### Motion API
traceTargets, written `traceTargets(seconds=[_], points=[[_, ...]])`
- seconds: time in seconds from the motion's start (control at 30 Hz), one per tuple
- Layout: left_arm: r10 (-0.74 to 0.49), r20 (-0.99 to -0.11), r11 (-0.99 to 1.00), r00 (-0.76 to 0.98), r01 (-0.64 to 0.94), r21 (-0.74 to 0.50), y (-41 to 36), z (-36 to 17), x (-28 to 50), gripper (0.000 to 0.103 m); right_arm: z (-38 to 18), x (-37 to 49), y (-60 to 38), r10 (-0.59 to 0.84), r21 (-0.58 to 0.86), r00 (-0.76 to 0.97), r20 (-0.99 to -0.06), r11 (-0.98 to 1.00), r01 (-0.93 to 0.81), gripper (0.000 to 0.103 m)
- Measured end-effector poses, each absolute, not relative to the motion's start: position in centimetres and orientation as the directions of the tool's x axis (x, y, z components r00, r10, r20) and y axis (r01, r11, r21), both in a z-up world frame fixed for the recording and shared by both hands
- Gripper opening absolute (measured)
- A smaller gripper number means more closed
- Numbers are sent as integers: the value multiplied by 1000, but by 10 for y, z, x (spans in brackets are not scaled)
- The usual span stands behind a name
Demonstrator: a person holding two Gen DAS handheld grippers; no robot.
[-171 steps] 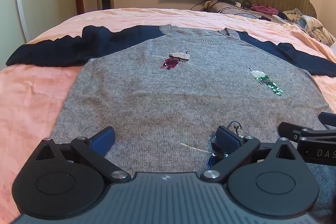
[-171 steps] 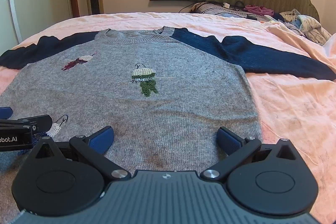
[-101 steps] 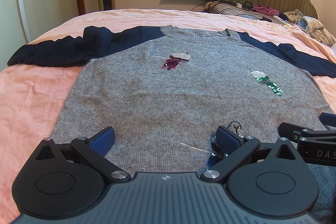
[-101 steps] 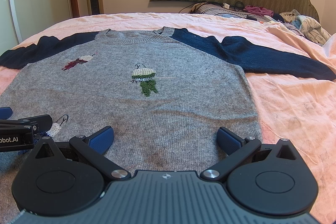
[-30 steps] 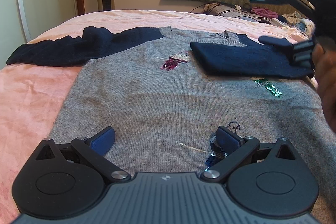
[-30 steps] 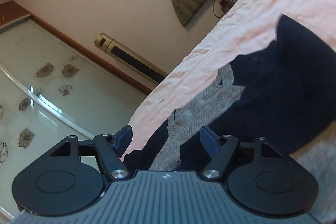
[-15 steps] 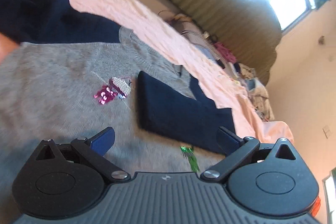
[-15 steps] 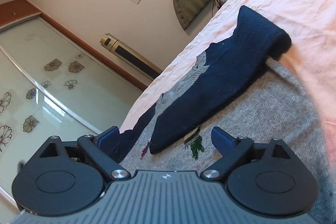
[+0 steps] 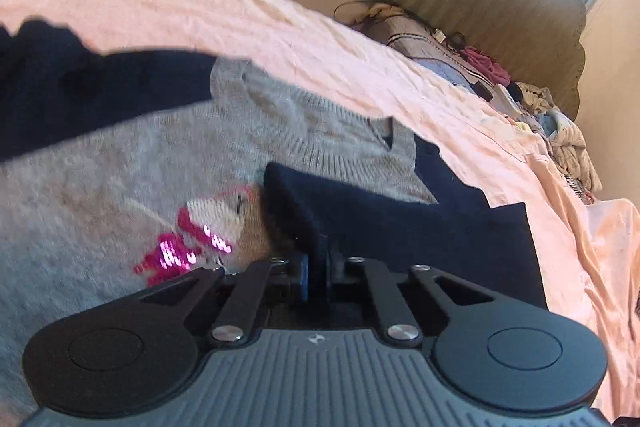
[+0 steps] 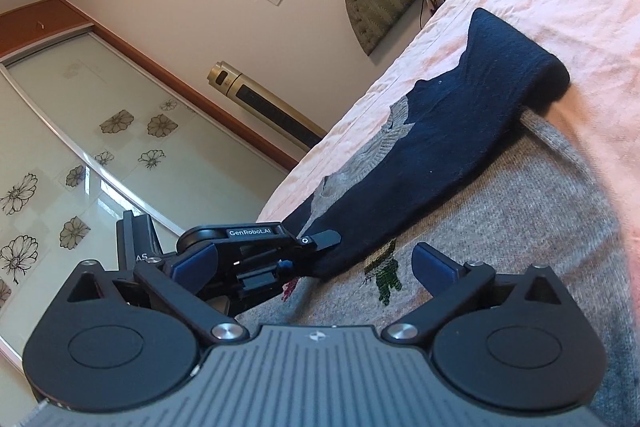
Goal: Fold small clothes
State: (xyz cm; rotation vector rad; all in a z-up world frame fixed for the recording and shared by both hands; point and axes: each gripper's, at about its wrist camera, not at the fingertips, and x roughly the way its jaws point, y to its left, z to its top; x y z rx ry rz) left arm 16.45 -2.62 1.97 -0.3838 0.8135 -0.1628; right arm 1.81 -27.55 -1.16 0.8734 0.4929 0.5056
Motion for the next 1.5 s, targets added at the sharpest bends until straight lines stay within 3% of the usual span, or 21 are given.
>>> traceTargets(seconds=[0.27, 0.6, 0.67, 0.73, 0.77, 0.83, 0.87, 0.93, 1.03, 1.1, 1.2, 1.33, 1.43, 1.5], points=[[-196, -597, 958, 778, 23, -285, 6, 55, 147, 6, -12, 19, -275, 600, 809, 775, -199, 547, -216, 103], [-111, -674, 981, 730, -28, -192, 28, 14, 140, 7, -12, 19, -273, 598, 797, 775, -205, 561, -222, 103], [-106, -674, 978, 731, -47, -205, 32, 16, 139, 15, -13, 19, -273, 598, 799, 776, -202, 559, -223, 103], [-66, -666, 971, 743, -105, -214, 40, 24, 135, 36, -13, 19, -273, 598, 800, 776, -200, 557, -223, 103], [-55, -632, 962, 773, -129, -240, 45, 30, 129, 42, -13, 19, -273, 598, 800, 776, -200, 557, -223, 103], [-97, -521, 939, 848, -95, -330, 53, 38, 115, 81, -12, 18, -274, 587, 801, 784, -204, 561, -211, 103], [-124, -482, 933, 868, -63, -354, 53, 40, 112, 88, -10, 16, -275, 564, 799, 796, -219, 572, -186, 103], [-188, -472, 935, 861, 9, -355, 45, 38, 114, 90, 4, 13, -277, 474, 787, 844, -252, 608, -106, 103], [-280, -541, 921, 793, 64, -383, 37, 16, 129, 90, 35, 30, -278, 426, 739, 878, -219, 660, -136, 103], [-296, -562, 921, 772, 75, -383, 36, 0, 134, 89, 53, 57, -270, 411, 651, 874, -259, 743, -157, 103], [-305, -557, 926, 773, 106, -361, 32, -3, 134, 95, 55, 117, -251, 327, 454, 847, -419, 883, -116, 103], [-319, -552, 925, 771, 127, -357, 31, -3, 133, 99, 16, 179, -232, 136, 182, 739, -659, 983, -19, 103], [-340, -533, 909, 775, 125, -398, 37, -4, 132, 99, -5, 174, -211, 54, -11, 769, -637, 997, -80, 103], [-356, -522, 897, 775, 128, -422, 41, -5, 133, 101, -6, 173, -213, 64, 6, 769, -636, 997, -78, 103]])
